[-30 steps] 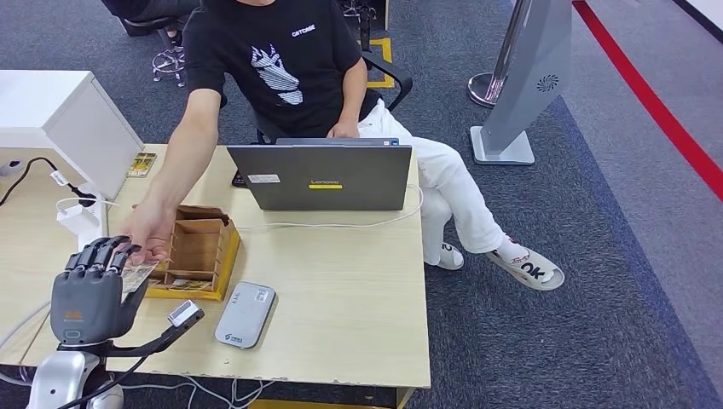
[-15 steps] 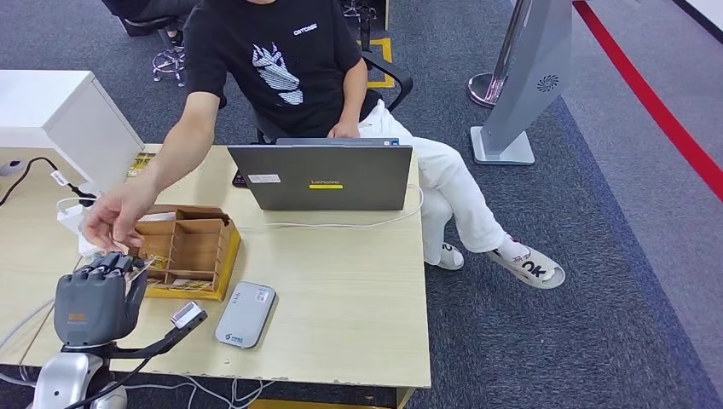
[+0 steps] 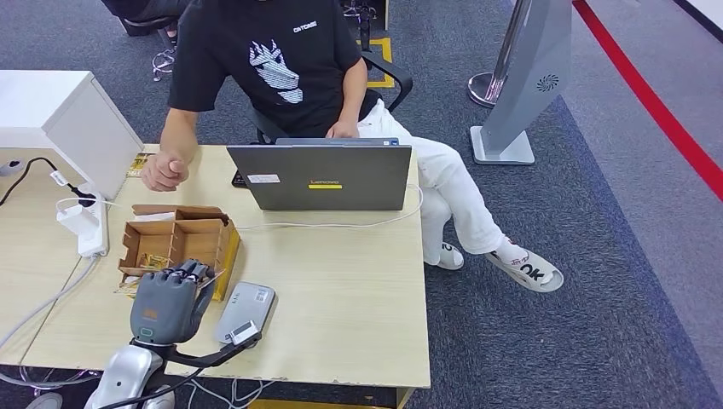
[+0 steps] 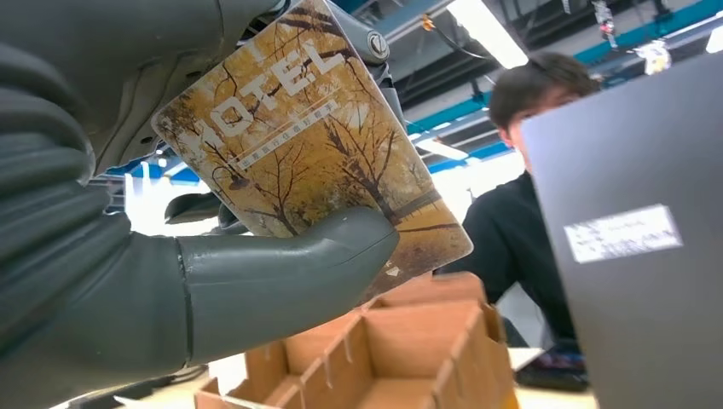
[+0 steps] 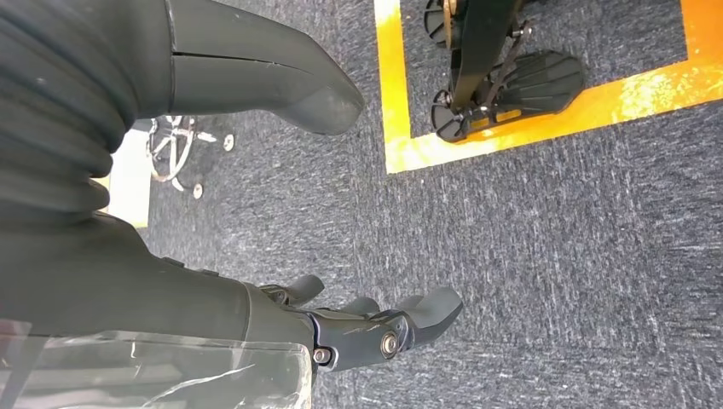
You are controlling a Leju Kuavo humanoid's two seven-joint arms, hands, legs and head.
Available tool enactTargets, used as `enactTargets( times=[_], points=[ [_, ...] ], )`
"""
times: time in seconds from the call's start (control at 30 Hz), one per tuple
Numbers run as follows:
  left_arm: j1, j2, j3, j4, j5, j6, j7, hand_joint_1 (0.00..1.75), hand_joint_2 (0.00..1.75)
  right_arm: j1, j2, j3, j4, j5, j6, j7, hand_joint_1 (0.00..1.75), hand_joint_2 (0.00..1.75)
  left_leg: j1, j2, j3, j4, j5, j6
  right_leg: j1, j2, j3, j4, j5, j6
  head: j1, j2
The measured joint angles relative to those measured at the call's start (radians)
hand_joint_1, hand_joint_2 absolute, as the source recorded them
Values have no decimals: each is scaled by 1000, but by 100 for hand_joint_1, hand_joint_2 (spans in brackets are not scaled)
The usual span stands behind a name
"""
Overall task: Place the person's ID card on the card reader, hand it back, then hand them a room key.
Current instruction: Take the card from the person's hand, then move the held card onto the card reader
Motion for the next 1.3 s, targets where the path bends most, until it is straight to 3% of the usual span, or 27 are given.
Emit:
enactTargets(
  times=[0.33,0.67,0.8,0.97,1.3],
  points=[
    [-27,52,-85,176,0,-120,64,175,175,-2,0,-41,0,55,19,-9,0,175,0,0,0,0,0,0,0,0,0,0,0,0,0,0],
    [-46,99,-112,270,4,-135,68,175,175,-2,0,-60,0,67,27,-11,0,175,0,0,0,0,0,0,0,0,1,0,0,0,0,0],
    [-50,104,-114,279,5,-128,69,175,175,-2,0,-60,0,69,30,-11,0,175,0,0,1,0,0,0,0,0,1,0,0,0,0,0],
    [-49,107,-116,271,2,-55,68,175,175,-2,0,-72,0,90,24,-11,0,175,0,0,0,0,1,0,0,0,1,0,1,0,0,0],
    [-68,120,-103,135,4,-24,62,175,175,-3,7,-103,0,136,33,-11,0,175,0,0,0,0,2,0,0,0,1,0,1,0,0,0]
  ],
)
